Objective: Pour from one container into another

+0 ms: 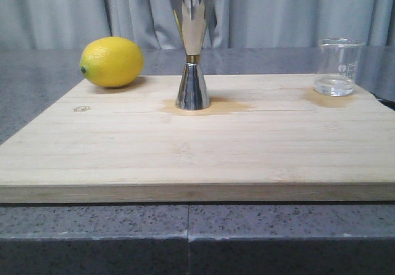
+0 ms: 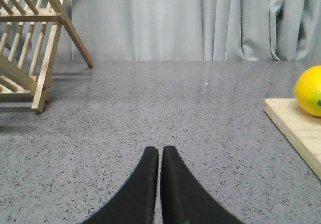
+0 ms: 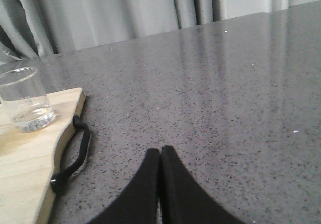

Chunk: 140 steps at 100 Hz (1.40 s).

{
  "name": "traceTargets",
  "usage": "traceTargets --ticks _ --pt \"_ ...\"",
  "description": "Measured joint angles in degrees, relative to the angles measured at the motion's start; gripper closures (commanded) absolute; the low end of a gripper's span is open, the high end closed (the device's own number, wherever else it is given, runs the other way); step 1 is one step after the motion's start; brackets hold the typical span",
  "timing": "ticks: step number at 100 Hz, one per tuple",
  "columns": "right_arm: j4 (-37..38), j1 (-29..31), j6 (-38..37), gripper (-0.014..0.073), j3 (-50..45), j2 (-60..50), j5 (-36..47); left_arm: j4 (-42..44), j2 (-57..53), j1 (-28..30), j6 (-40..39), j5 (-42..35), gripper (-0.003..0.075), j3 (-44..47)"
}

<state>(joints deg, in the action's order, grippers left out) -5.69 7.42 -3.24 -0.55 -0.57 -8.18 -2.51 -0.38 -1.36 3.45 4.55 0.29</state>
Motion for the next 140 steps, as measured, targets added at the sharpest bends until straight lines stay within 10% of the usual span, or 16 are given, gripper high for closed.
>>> traceTargets --ticks 25,140 --pt "2.10 -6.73 -0.75 0.0666 -0.09 0.00 1.23 0.00 0.00 0.00 0.00 0.00 0.0739 0.00" --pt "3.43 -2.78 -0.94 0.0665 -0.09 0.00 6.83 0.00 0.00 0.00 0.00 0.00 0.0739 0.00"
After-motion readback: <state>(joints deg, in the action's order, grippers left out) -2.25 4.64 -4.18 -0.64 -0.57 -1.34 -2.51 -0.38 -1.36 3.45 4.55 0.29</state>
